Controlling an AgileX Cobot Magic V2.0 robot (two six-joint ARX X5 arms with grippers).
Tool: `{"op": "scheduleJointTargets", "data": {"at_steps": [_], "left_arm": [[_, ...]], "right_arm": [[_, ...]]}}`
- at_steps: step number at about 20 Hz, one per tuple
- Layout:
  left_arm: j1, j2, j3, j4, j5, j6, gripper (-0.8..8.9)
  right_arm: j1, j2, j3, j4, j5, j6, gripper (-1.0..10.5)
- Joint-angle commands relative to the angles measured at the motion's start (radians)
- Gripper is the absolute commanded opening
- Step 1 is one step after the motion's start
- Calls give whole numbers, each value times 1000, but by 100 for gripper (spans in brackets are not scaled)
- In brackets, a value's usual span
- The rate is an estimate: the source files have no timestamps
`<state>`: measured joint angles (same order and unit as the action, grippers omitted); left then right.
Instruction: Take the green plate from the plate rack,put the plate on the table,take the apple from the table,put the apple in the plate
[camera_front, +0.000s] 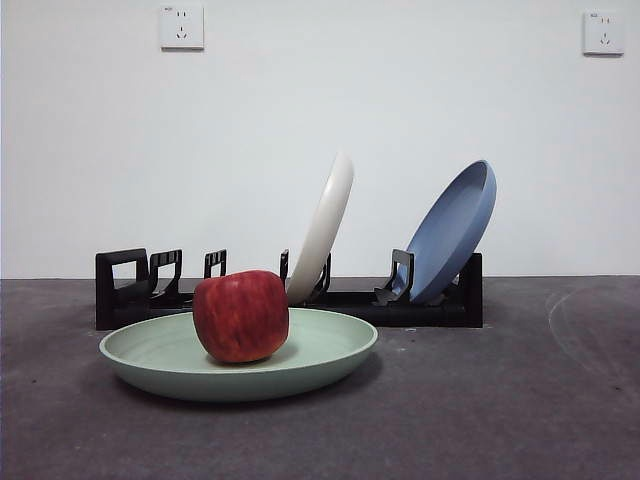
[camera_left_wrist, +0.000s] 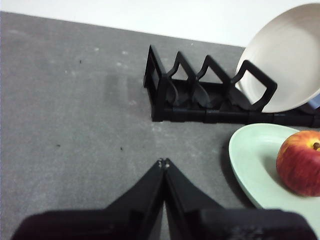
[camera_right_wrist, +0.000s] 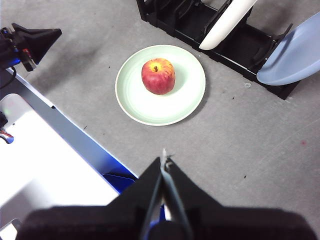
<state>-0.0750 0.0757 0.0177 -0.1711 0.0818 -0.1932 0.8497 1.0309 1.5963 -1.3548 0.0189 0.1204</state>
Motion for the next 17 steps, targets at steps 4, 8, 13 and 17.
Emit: {"op": "scheduleJointTargets", "data": {"at_steps": [4,8,13,17], "left_arm": [[-2,40,-8,8,0,11,-3],[-2,79,-8,8,0,11,-3],[-2,124,-8,8,0,11,-3],[-2,154,-7,23,0,11,-3]], "right_arm": [[1,0,-8,-23,1,10,1],[-8,0,-10,23,123,-54,1],[-212,-10,-144,342,212,-210,1],[-447,-60,-430,643,119,-207,1]]}}
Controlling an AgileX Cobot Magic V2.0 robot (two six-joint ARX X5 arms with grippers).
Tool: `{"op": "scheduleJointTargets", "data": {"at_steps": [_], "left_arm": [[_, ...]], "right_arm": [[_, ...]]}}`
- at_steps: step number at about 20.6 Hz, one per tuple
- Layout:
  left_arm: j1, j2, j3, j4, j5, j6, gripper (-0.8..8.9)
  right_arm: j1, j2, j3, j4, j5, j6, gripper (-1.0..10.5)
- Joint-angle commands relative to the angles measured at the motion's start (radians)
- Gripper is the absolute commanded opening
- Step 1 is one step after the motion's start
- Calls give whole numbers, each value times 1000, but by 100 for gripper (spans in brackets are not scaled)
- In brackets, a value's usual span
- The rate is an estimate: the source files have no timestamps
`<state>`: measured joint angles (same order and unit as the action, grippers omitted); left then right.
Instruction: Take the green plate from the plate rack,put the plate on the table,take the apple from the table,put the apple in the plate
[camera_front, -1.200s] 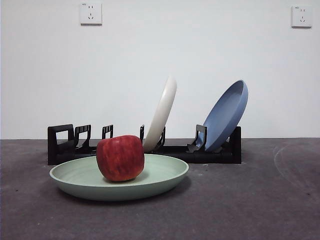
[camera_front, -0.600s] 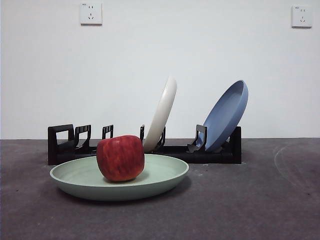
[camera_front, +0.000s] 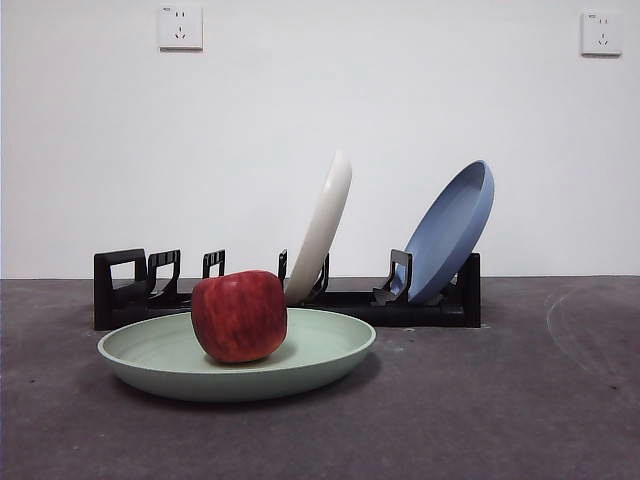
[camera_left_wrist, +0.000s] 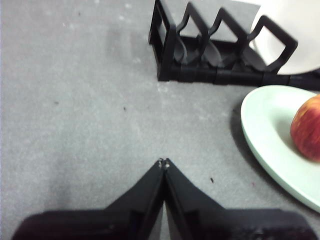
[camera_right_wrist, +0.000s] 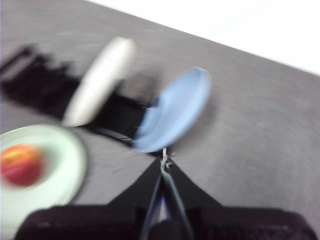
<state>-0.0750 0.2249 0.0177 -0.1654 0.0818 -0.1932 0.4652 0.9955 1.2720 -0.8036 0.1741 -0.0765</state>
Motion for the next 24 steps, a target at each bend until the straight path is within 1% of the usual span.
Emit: {"op": "scheduleJointTargets", "data": {"at_steps": [1,3,4,7,9,12,15,17,21,24], "left_arm": [[-2,11,-7,22,0,11,-3],[-2,21,-7,26,0,11,-3],[-2,24,-7,30,0,11,-4],[-2,27,-6,32,0,11,-3],[-2,27,-6,32,0,11,-3],[-2,27,-6,32,0,11,-3],[-2,27,-6,32,0,11,-3],[-2,27,-6,32,0,11,-3],[-2,27,-6,32,0,11,-3],[-2,27,-6,32,0,11,-3]], "right_arm": [[-116,-51,-205,187,-68,-18,1],[-197,-116,-393,363,-116,-37,1],[-226,-153,-480,438,-126,-44,1],[-308,-319,-762,662,-134,-61,1],[-355,-455,-932,755,-134,-55,1],[-405,-634,-1098,785,-134,-53,1],[-435,-790,-1185,776,-134,-36,1],[-448,-873,-1213,768,-134,-29,1],[-460,-975,-1242,690,-134,-29,1],[-459,-988,-1258,654,-134,-24,1]]}}
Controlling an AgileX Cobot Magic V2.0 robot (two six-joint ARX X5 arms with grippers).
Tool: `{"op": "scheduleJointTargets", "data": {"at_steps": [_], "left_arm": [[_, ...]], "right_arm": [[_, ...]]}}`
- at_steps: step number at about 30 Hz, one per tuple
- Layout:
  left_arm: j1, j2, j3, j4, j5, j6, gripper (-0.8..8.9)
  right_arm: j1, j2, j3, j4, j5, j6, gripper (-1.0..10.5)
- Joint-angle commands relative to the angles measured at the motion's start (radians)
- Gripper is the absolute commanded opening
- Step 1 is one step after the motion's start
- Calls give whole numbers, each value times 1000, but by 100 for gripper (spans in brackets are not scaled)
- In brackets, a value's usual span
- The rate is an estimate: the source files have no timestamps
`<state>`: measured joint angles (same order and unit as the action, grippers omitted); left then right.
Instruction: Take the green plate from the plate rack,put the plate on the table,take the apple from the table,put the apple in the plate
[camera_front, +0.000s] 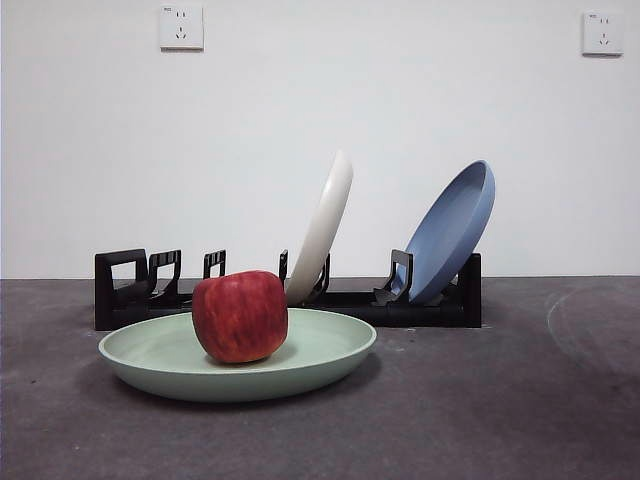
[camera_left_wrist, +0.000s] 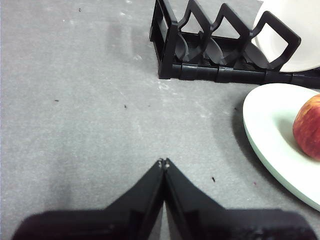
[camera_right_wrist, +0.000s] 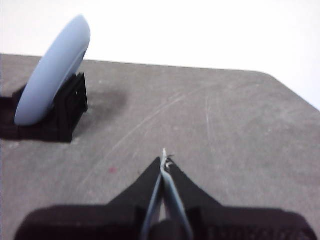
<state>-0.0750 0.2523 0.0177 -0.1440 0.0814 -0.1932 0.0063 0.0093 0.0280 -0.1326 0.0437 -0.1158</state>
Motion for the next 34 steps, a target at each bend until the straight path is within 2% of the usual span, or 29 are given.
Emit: {"op": "scheduleJointTargets", "data": {"at_steps": [1,34], "left_arm": [[-2,0,-6,10,0,11,-3],[-2,3,-5,10,0,11,-3]], "right_arm": [[0,-2,-14,-34,-3,18,1],[0,0,-13,-54,-3,7,1]]}}
